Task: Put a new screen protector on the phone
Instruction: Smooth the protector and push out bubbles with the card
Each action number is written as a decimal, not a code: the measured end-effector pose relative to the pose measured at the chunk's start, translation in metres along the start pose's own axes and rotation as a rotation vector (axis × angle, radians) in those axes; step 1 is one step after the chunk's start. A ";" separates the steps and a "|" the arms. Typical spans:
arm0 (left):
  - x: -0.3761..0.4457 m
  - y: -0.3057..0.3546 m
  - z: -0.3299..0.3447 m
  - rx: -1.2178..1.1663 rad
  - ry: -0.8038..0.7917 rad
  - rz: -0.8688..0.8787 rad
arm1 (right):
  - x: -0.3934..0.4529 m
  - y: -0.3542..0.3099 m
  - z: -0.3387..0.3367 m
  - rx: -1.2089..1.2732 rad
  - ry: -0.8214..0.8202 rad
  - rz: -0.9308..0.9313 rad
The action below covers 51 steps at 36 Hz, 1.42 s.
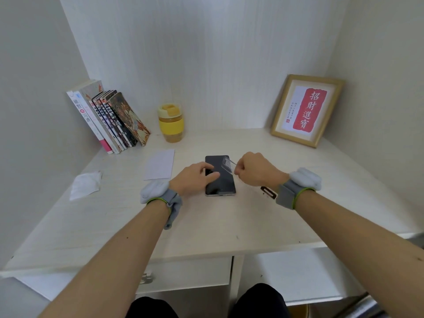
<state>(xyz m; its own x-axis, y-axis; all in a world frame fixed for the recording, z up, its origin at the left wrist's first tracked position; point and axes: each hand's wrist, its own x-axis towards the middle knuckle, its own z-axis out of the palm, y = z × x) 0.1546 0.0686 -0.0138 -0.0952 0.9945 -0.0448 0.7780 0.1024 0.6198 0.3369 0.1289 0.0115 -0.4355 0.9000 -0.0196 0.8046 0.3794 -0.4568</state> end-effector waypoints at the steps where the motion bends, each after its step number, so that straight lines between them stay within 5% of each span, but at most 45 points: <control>1: -0.001 0.001 0.002 0.019 -0.004 0.000 | 0.000 -0.001 0.001 0.055 -0.005 0.034; 27: -0.006 0.009 0.001 0.239 -0.165 -0.004 | -0.011 -0.015 0.014 0.240 -0.069 0.182; 51: -0.009 0.003 -0.011 0.160 -0.239 -0.011 | -0.013 -0.010 -0.002 0.078 -0.047 0.002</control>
<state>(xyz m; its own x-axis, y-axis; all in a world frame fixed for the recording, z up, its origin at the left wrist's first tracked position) 0.1511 0.0601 -0.0032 0.0300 0.9688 -0.2461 0.8675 0.0971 0.4879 0.3352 0.1139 0.0179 -0.4543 0.8887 -0.0617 0.7725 0.3585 -0.5242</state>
